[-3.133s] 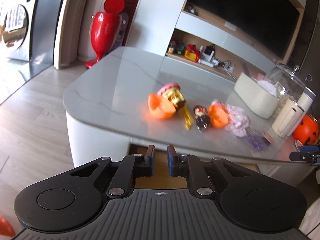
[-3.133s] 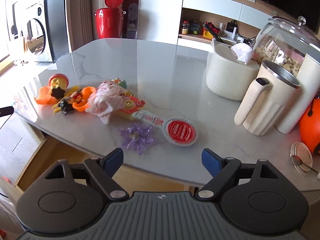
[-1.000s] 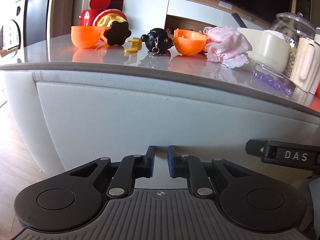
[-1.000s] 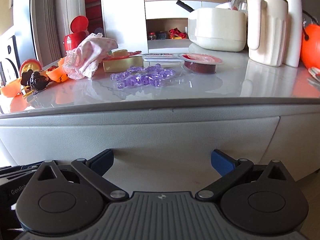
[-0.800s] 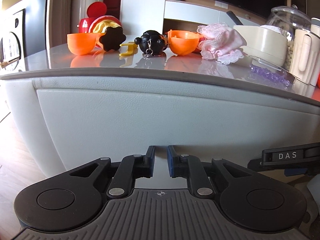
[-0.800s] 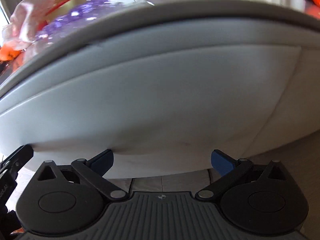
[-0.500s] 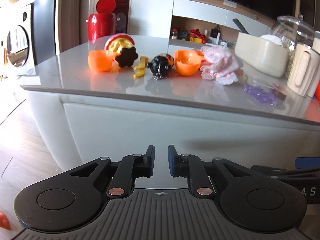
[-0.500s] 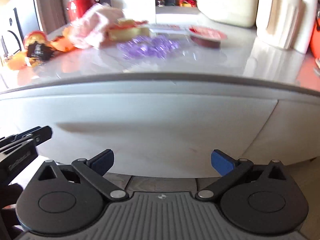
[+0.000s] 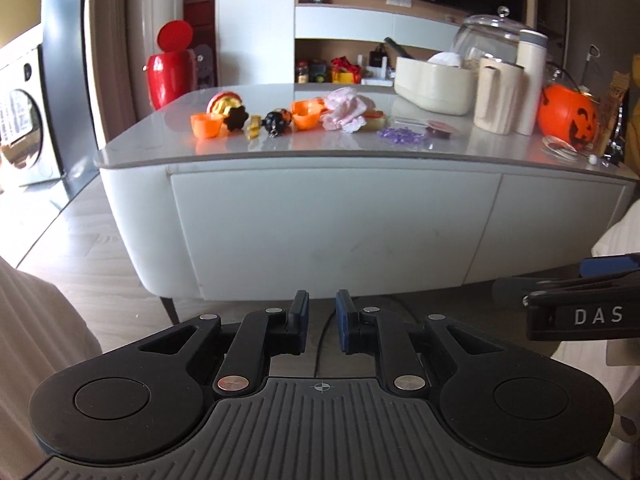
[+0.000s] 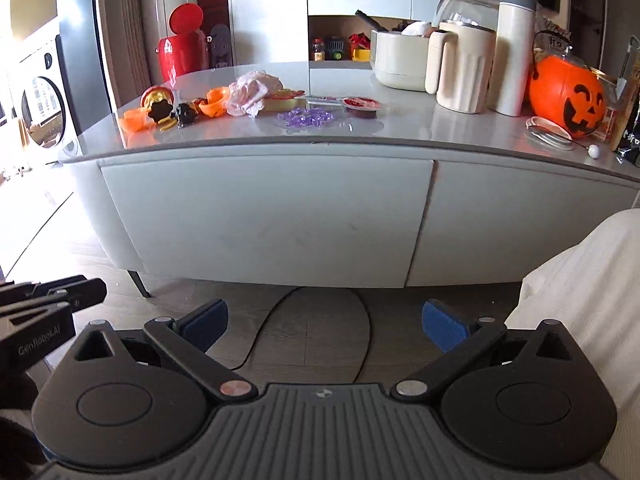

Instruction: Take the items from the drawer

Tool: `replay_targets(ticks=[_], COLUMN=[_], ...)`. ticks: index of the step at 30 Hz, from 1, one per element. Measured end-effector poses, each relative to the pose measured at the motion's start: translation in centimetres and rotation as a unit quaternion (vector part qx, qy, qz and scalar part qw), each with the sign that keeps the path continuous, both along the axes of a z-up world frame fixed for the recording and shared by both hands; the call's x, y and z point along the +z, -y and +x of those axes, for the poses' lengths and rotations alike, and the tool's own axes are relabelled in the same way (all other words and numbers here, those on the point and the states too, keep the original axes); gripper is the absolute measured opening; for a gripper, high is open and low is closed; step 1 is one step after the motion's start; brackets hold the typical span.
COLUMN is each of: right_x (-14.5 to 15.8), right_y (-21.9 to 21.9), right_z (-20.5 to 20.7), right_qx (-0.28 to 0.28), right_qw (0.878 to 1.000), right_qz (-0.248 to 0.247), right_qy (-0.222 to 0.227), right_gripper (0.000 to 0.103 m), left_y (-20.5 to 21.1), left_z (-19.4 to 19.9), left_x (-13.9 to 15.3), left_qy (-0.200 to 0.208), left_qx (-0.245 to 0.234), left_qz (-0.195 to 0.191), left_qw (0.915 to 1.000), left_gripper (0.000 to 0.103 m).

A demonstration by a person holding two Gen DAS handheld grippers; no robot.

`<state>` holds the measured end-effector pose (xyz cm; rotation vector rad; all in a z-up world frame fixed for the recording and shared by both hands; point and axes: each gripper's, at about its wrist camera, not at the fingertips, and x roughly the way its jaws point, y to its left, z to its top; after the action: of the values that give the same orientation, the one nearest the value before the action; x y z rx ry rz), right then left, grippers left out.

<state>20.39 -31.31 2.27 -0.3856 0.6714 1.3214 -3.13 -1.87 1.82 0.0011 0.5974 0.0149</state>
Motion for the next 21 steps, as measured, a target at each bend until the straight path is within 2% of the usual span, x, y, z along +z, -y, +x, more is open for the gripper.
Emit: replay_targets(ticks=[1, 3, 7, 9, 14, 21], right_x=[0.2, 0.2, -1.7, -2.3, -2.0, -2.1], right_y=[0.4, 0.9, -0.6, -1.2, -0.7, -1.0], right_z=[-0.1, -0.2, 0.7, 0.4, -1.1, -1.2], right_qx=[0.008, 0.015, -0.017, -0.023, 0.013, 0.012], right_qw=[1.0, 1.0, 0.999, 0.999, 0.999, 0.999], right_qz=[-0.001, -0.006, -0.032, -0.04, -0.023, -0.021], right_qy=[-0.005, -0.003, -0.015, -0.006, 0.025, 0.026], right_gripper=[0.103, 0.103, 0.103, 0.103, 0.103, 0.103], left_y=[0.0, -0.2, -0.2, -0.1, -0.1, -0.1], left_z=[-0.3, 0.0, 1.5, 1.6, 1.6, 1.4], left_x=[0.1, -0.4, -2.3, -2.4, -2.5, -2.4], left_qy=[0.009, 0.003, -0.049, -0.045, -0.043, -0.037], left_qx=[0.002, 0.007, 0.011, 0.004, -0.002, -0.009], left_qz=[0.001, -0.001, 0.009, 0.01, 0.009, 0.005], left_qw=[1.0, 1.0, 0.9987, 0.9989, 0.999, 0.9993], left_gripper=[0.019, 0.018, 0.019, 0.019, 0.019, 0.019])
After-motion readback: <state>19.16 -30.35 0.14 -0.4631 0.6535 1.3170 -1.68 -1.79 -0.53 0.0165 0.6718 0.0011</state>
